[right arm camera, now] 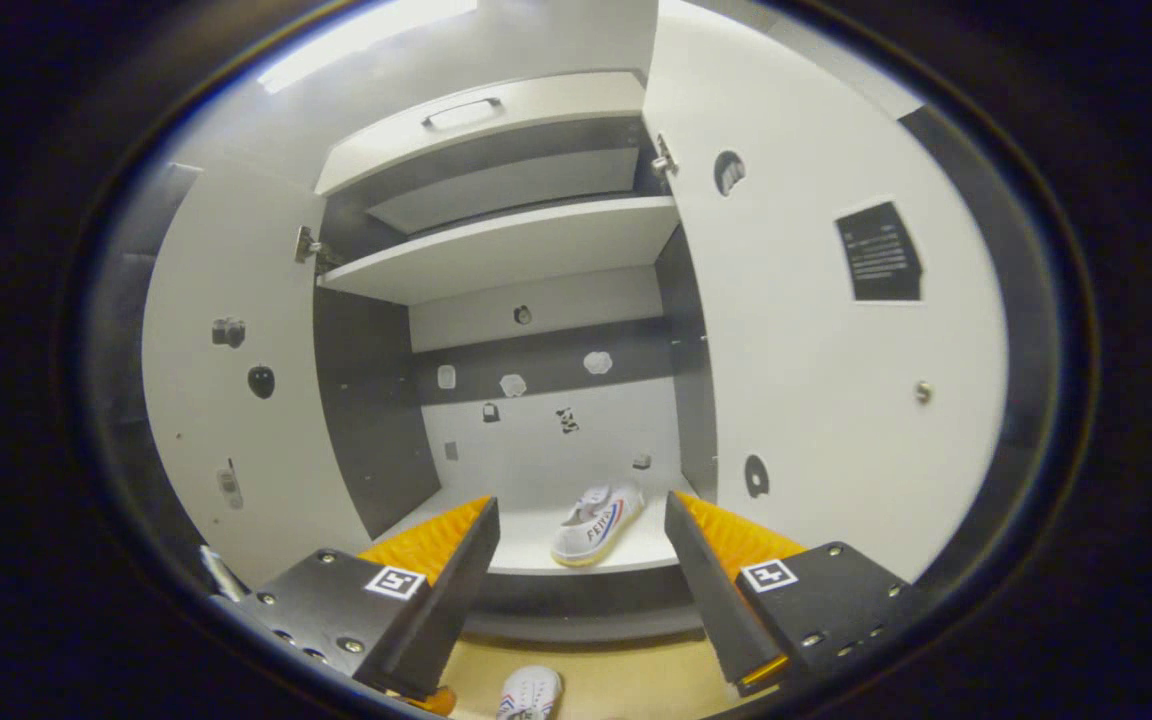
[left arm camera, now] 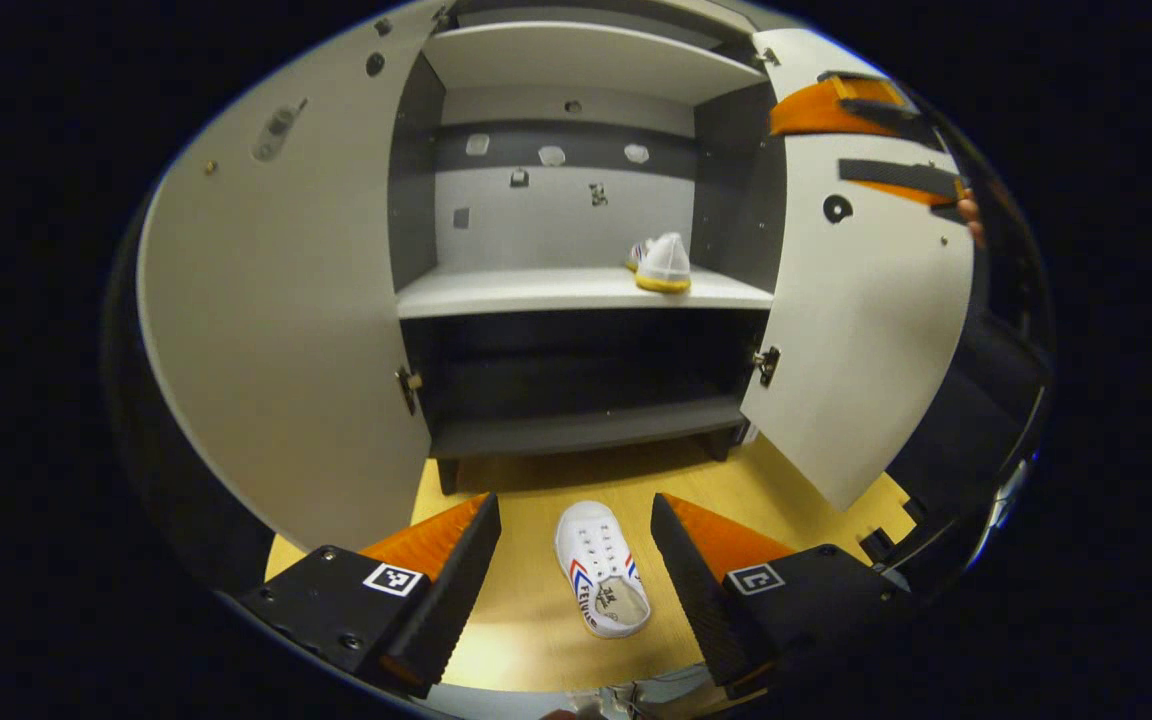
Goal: Grab one shoe with the right hand and put it into the shoe cabinet, grab the other shoe with the left hand and put it into the shoe cabinet; then close the right door with the right hand and the left door with the left hand.
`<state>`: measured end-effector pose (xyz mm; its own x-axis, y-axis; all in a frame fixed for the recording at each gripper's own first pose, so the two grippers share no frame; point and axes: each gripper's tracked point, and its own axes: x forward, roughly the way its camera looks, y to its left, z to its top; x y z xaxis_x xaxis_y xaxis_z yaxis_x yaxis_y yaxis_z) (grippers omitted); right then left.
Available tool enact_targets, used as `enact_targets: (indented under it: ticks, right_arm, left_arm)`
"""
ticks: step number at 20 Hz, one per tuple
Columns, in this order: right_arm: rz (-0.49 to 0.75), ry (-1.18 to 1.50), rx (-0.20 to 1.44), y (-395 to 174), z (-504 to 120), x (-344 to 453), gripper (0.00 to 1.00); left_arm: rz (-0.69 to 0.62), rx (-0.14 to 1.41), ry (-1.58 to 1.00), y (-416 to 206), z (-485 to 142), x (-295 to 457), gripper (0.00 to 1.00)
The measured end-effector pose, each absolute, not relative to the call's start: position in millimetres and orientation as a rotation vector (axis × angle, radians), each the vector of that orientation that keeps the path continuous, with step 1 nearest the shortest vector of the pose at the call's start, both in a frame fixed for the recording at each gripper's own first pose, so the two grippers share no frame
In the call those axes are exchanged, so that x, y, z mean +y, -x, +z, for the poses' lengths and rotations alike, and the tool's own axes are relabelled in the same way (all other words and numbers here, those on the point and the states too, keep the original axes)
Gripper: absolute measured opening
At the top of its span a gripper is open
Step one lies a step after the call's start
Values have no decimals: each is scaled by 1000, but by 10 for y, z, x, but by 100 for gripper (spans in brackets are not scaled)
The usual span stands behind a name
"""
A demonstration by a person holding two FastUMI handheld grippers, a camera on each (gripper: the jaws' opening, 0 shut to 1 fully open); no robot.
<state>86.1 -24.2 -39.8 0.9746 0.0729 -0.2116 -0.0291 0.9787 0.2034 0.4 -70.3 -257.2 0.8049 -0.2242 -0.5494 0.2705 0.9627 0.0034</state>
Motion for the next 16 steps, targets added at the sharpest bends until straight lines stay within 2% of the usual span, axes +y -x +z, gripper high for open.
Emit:
enact_targets:
  ticks: [2,3,5,6,16]
  right_arm:
    - [28,-190,222,-658,-456,-361,99]
    - [11,-185,236,-568,-512,-429,94]
    - [-23,-180,257,-390,-584,-572,94]
    - [-40,-181,260,-315,-601,-628,99]
    - [-213,-172,285,61,-636,-1180,99]
  left_arm:
    - [-274,672,-54,-27,-2896,-822,95]
    - [-274,723,-45,-28,-3078,-857,93]
    - [-273,823,-31,-3,-3421,-942,89]
    - [-273,865,-30,8,-3583,-973,88]
    - [-265,1103,-76,78,-4556,-1275,81]
